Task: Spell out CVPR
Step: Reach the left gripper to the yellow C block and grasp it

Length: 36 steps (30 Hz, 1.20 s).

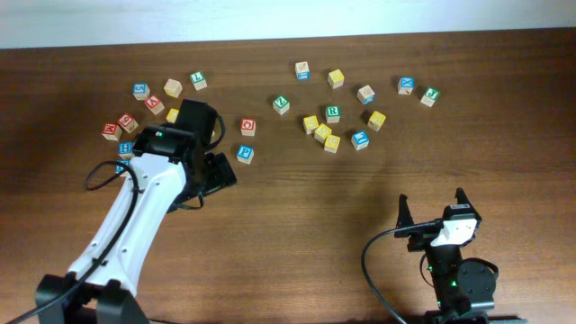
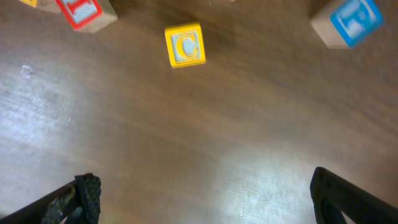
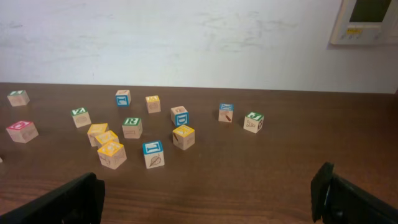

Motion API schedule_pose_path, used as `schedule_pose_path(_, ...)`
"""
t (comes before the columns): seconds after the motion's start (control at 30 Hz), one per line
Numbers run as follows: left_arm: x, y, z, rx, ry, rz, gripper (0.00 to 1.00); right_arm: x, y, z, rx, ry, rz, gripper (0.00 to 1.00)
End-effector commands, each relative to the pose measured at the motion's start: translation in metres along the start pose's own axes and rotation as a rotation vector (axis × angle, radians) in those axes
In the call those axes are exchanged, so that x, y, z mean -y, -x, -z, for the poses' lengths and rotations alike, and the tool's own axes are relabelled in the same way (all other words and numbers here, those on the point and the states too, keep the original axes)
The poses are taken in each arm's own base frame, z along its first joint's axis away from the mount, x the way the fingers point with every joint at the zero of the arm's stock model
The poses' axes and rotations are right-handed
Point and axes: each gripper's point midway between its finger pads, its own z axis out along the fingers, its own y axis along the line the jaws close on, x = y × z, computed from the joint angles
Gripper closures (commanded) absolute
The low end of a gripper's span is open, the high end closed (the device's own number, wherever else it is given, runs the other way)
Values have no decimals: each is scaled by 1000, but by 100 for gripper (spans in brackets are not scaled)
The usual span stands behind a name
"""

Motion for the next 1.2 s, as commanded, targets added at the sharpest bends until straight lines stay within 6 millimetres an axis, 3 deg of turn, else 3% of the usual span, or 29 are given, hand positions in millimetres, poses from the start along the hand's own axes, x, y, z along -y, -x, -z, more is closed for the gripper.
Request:
schedule_pose_path(0.0, -24, 3, -27, -12, 41, 182, 1, 2, -2, 0, -4, -10, -11, 2)
schedule_pose_path(0.13, -33, 22, -56, 56, -2, 267, 1, 2, -2, 0, -4, -10, -11, 2)
schedule_pose_path(0.23, -30, 26, -77, 102, -40, 278, 7, 2, -2, 0, -4, -10, -11, 2)
schedule_pose_path(0.3, -27, 32, -84, 132, -58, 281, 14, 2, -2, 0, -4, -9, -11, 2)
schedule_pose_path(0.47, -30, 42, -104, 162, -14, 285, 16, 2, -2, 0, -4, -10, -11, 2)
schedule_pose_path(0.6, -28, 41, -122, 141, 2, 281, 34, 2, -2, 0, -4, -10, -11, 2)
schedule_pose_path(0.73, -25, 47, -122, 162, -14, 284, 44, 2, -2, 0, -4, -9, -11, 2)
schedule_pose_path(0.87, -26, 48, -122, 168, -9, 285, 44, 2, -2, 0, -4, -10, -11, 2)
schedule_pose_path(0.97, -26, 48, -122, 169, -10, 285, 53, 2, -2, 0, -4, -10, -11, 2)
schedule_pose_path(1.17, -26, 46, -122, 161, -6, 280, 45, 2, -2, 0, -4, -10, -11, 2)
